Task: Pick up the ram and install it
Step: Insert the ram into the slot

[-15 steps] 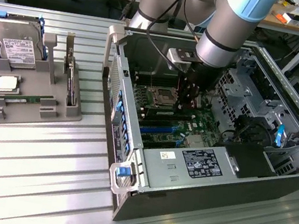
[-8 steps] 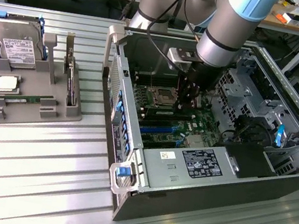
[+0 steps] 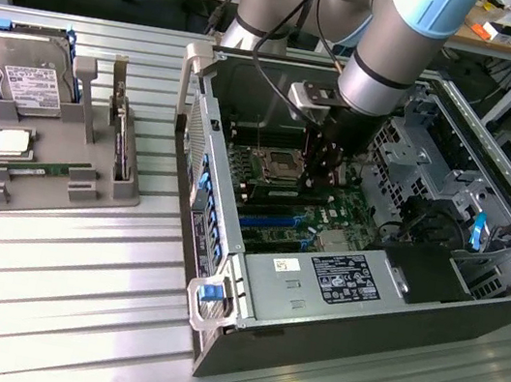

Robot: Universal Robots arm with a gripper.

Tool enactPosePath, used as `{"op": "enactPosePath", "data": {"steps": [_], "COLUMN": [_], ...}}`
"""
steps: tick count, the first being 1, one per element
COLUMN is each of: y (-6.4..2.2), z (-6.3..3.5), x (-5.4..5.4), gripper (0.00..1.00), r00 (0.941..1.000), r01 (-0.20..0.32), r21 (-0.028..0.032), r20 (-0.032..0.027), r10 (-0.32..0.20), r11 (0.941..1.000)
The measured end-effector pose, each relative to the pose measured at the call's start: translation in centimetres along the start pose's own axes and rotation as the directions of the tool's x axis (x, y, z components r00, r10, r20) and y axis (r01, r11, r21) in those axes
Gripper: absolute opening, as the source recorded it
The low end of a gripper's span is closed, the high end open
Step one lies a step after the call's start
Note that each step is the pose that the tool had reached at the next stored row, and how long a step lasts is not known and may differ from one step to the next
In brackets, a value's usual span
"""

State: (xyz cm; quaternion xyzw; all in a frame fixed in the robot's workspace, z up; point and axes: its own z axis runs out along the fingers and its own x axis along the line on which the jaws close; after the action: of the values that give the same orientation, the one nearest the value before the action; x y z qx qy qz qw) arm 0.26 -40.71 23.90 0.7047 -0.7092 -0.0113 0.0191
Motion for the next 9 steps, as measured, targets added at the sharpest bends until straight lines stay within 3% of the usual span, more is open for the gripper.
{"op": "enactPosePath", "data": {"steps": [9], "y": [0.03], "z": [0.22], "x": [-0.01], "gripper": [0.12], "r00": [1.0000], "r01": [0.000], "r21": [-0.0001], "r20": [0.0033], "r10": [0.000], "r11": [1.0000]}}
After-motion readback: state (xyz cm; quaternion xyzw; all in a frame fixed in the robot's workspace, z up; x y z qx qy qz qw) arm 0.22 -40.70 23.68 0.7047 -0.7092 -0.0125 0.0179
